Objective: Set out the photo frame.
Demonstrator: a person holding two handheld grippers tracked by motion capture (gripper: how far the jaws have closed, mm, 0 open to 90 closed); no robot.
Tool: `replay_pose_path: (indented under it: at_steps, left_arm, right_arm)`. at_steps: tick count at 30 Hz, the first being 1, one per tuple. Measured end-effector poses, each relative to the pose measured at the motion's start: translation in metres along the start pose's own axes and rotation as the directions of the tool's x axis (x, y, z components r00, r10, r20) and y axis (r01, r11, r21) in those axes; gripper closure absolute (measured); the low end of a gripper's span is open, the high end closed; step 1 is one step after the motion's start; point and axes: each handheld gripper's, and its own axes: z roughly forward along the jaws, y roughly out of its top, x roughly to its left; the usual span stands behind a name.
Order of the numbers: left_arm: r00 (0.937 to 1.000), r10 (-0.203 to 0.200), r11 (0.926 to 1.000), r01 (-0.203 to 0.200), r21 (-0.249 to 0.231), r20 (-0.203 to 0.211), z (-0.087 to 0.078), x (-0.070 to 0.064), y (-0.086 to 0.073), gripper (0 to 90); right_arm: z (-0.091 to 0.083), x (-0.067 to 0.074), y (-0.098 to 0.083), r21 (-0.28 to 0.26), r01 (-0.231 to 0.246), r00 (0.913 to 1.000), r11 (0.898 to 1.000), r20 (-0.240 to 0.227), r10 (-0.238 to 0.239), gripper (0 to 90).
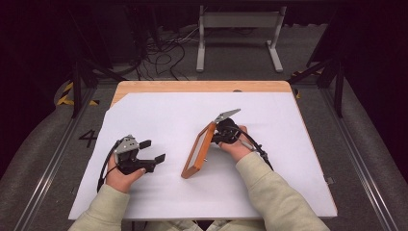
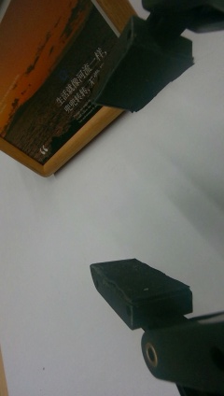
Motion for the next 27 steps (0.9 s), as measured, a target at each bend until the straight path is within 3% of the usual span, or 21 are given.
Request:
replay_pose_path:
  at_steps: [8,12,17,27]
  left_arm:
    - [1.0,-0.003,1.0,0.003,0.006,-0.001,0.001,0.0,0.0,16.8]
    - [1.0,-0.002,1.0,0.002,0.008,0.001,0.001,0.0,0.0,16.6]
    - [1.0,0.001,1.0,-0.001,0.007,-0.002,0.0,0.0,0.0,16.4]
    - [1.0,-0.005,0.9999,0.005,0.009,0.003,-0.001,0.0,-0.001,16.4]
  right_arm:
    - [0.008,-0.003,0.002,-0.021,0.0,0.9997,1.0,-0.026,-0.001,90.0]
    - [0.01,-0.001,0.006,0.007,0.016,0.9997,1.0,-0.017,-0.016,90.0]
    - [0.011,0.001,0.013,0.005,0.03,0.9993,1.0,-0.023,-0.03,90.0]
    - [0.005,0.0,0.014,0.007,0.032,0.9994,0.999,0.012,-0.032,88.4]
